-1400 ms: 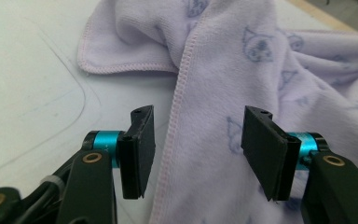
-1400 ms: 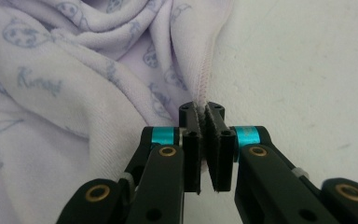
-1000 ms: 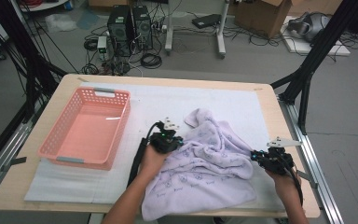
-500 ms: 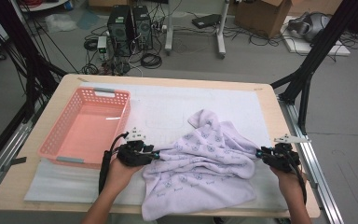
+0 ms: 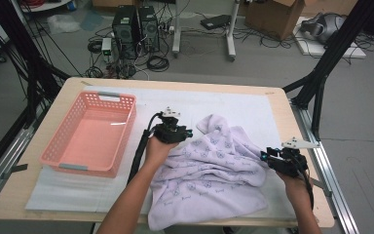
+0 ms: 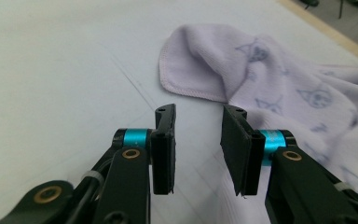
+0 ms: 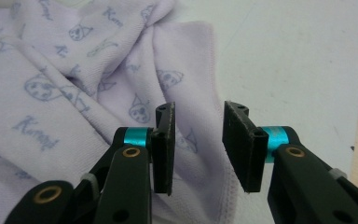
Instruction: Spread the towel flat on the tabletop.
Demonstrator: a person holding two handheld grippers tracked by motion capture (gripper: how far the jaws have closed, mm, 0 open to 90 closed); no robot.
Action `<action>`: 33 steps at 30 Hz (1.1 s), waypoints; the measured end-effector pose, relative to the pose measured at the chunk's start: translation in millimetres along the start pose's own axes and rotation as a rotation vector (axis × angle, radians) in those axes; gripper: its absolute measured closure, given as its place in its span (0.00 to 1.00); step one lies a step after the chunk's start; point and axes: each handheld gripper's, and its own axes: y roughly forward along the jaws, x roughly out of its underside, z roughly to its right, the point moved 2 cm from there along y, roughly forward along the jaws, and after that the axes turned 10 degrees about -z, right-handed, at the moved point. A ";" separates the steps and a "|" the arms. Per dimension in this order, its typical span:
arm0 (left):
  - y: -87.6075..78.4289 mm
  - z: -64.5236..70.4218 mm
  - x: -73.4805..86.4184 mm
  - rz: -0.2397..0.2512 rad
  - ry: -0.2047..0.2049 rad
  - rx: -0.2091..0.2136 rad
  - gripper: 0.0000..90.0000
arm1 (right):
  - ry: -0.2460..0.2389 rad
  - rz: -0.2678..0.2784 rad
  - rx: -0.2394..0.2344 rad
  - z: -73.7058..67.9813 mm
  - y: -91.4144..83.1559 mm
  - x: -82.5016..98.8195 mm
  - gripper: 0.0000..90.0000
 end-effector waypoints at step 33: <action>-18.0 -36.9 0.9 -0.088 -0.026 -0.166 0.97 | 0.018 0.009 -0.010 12.3 6.0 0.1 0.72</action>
